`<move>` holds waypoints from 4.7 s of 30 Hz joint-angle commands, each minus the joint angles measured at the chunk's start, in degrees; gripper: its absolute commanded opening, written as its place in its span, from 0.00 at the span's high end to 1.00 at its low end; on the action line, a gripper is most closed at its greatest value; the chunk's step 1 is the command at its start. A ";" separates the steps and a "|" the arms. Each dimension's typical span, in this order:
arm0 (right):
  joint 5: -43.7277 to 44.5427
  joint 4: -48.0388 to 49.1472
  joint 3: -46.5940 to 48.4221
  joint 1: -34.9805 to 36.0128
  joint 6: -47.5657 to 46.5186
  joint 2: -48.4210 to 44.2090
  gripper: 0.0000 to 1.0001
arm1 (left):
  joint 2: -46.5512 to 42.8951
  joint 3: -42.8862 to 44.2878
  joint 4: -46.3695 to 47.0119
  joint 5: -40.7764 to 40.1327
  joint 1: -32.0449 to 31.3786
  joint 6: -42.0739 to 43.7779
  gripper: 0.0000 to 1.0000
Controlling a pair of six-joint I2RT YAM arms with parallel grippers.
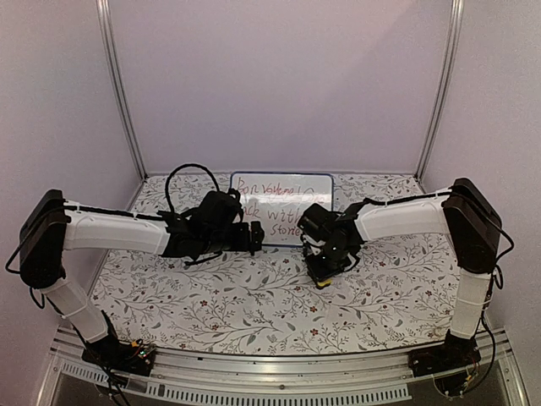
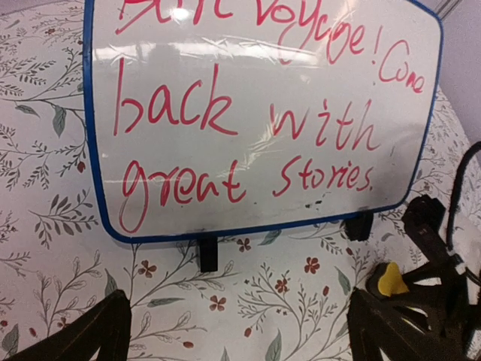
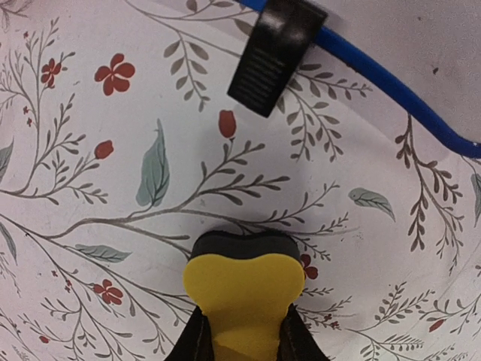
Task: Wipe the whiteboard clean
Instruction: Pick up the whiteboard eraser from the center of the board, then rotate the whiteboard at the center of the board.
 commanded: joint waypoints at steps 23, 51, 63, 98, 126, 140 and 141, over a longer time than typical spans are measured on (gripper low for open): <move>1.34 8.79 0.68 1.07 -7.51 -8.57 0.89 | -11.36 4.54 -4.49 2.46 9.63 10.00 0.00; 3.99 18.80 -1.71 -3.43 -12.03 -24.11 0.89 | 18.01 25.78 8.52 68.48 40.09 20.72 0.05; 4.27 18.49 -1.44 -3.46 -12.15 -23.49 0.88 | 25.38 28.77 13.19 73.66 40.08 18.61 0.33; 4.41 17.82 0.13 -3.52 -12.80 -21.60 0.87 | 29.06 28.34 19.49 77.87 38.25 12.29 0.88; 4.53 18.36 -1.05 -3.70 -12.69 -22.91 0.87 | 2.61 0.21 23.54 63.75 28.26 3.23 0.94; 4.70 18.24 -0.92 -3.69 -12.93 -22.73 0.86 | -6.80 -12.05 28.80 54.99 23.09 -2.59 0.94; 4.75 18.27 -0.92 -3.70 -12.93 -22.74 0.87 | -7.14 -12.06 27.72 54.03 22.92 -1.88 0.92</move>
